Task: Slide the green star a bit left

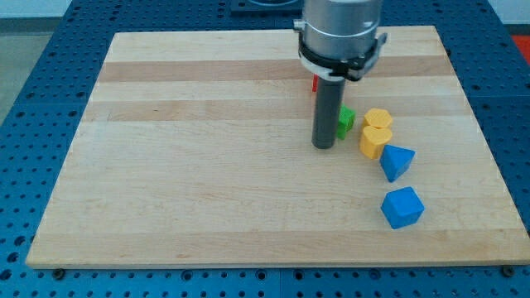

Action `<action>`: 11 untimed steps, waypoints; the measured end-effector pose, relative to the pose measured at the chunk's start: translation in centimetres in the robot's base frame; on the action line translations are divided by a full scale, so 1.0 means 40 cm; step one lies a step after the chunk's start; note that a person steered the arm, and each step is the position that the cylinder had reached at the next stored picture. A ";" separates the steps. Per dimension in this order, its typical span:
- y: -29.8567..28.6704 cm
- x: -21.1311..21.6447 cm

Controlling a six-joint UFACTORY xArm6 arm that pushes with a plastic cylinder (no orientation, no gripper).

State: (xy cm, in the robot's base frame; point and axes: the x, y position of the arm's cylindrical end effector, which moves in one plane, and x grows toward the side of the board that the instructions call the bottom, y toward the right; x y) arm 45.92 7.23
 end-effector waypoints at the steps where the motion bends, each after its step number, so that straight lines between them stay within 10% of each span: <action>1: 0.062 0.026; 11: 0.089 -0.079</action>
